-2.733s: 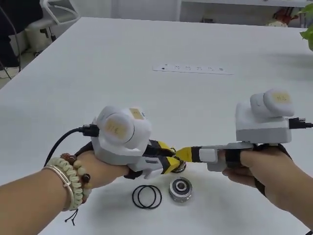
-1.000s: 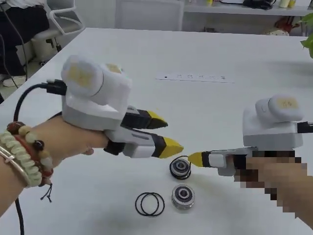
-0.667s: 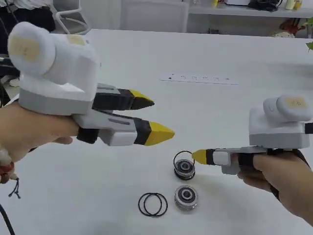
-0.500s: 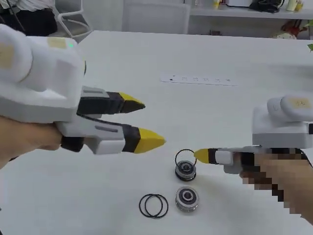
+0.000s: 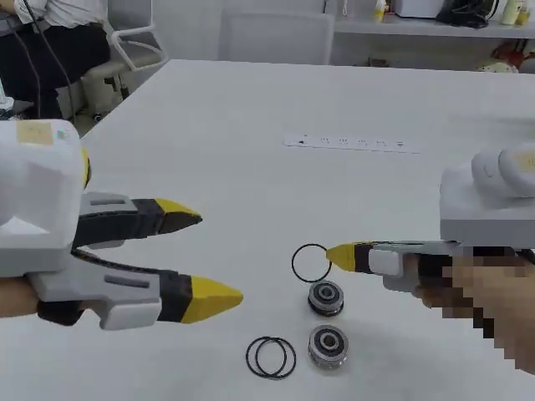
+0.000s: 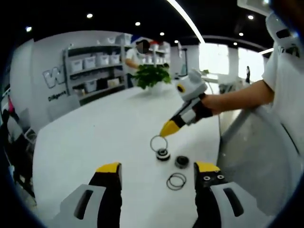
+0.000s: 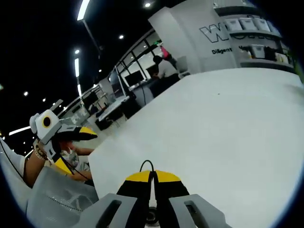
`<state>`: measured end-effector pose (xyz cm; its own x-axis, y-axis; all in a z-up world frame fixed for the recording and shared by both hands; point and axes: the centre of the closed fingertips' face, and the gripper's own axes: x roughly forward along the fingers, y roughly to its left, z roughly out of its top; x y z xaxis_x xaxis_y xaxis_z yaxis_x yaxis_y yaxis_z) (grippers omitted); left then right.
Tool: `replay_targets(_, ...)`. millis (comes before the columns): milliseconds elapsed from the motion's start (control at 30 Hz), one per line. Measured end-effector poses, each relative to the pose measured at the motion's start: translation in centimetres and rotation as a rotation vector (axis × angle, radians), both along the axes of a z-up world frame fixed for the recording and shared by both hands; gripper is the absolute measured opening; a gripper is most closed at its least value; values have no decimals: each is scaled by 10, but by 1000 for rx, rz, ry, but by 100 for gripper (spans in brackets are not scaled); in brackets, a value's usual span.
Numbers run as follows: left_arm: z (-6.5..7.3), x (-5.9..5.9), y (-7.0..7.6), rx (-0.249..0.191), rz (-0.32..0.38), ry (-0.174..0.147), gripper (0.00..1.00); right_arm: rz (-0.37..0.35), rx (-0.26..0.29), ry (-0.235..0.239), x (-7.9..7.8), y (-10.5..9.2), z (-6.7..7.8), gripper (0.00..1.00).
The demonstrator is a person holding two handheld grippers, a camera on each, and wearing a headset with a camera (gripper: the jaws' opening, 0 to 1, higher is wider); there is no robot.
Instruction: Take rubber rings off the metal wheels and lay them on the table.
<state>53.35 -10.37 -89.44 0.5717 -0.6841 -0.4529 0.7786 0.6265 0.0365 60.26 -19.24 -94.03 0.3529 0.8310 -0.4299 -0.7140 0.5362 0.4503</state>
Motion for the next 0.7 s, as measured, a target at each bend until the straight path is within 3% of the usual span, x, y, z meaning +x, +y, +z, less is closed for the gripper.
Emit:
replay_targets(133, -9, -5, 10, -18, 37, 26, 64, 25, 21, 0, -6, 4, 7, 0)
replay_targets(300, -19, -12, 18, -8, 57, 52, 65, 51, 36, 7, -12, 8, 12, 0)
replay_targets(700, -45, -33, 22, 24, 73, 105, 66, 130, 37, 27, -32, 18, 13, 0)
